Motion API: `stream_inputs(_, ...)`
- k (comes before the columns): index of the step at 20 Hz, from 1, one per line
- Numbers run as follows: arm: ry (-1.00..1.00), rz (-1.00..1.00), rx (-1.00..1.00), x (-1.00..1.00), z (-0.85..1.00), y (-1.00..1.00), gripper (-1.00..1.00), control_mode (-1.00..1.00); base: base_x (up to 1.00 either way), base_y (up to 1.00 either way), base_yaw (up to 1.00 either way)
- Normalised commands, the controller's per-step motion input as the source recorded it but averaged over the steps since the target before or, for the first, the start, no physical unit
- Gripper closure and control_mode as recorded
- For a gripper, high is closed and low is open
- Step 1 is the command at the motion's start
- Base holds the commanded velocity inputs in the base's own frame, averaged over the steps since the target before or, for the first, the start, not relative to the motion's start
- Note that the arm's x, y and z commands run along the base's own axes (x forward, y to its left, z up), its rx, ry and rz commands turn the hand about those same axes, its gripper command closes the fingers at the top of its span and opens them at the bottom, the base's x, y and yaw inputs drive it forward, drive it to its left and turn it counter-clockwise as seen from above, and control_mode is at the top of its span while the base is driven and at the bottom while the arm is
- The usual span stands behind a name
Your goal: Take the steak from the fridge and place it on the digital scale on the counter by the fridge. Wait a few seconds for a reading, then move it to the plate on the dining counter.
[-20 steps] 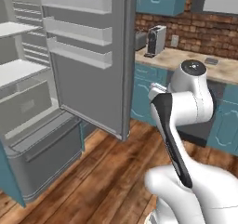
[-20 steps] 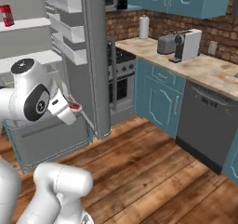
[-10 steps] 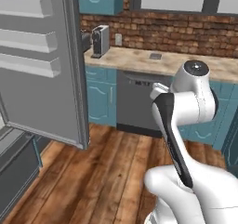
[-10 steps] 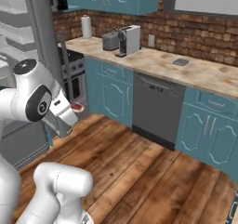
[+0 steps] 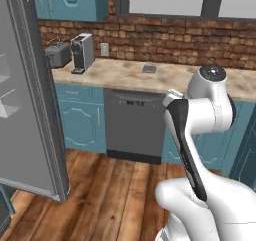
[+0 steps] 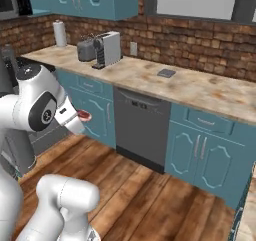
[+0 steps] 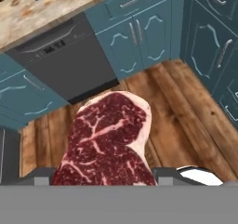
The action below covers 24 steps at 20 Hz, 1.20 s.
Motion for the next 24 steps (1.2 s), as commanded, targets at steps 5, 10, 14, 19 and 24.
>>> stream_inputs(5, 0.0, 0.0, 0.0, 0.0, 0.0, 0.0, 1.0, 1.0, 1.0, -0.12, -0.13)
stream_inputs(10, 0.0, 0.0, 0.0, 0.0, 0.0, 0.0, 1.0, 1.0, 1.0, 0.0, -0.15)
stream_inputs(14, 0.0, 0.0, 0.0, 0.0, 0.0, 0.0, 1.0, 1.0, 1.0, 0.04, -0.16)
stream_inputs(19, 0.0, 0.0, 0.0, 0.0, 0.0, 0.0, 1.0, 1.0, 1.0, 0.29, -0.16)
stream_inputs(24, 0.0, 0.0, 0.0, 0.0, 0.0, 0.0, 1.0, 1.0, 0.96, 0.68, -0.18)
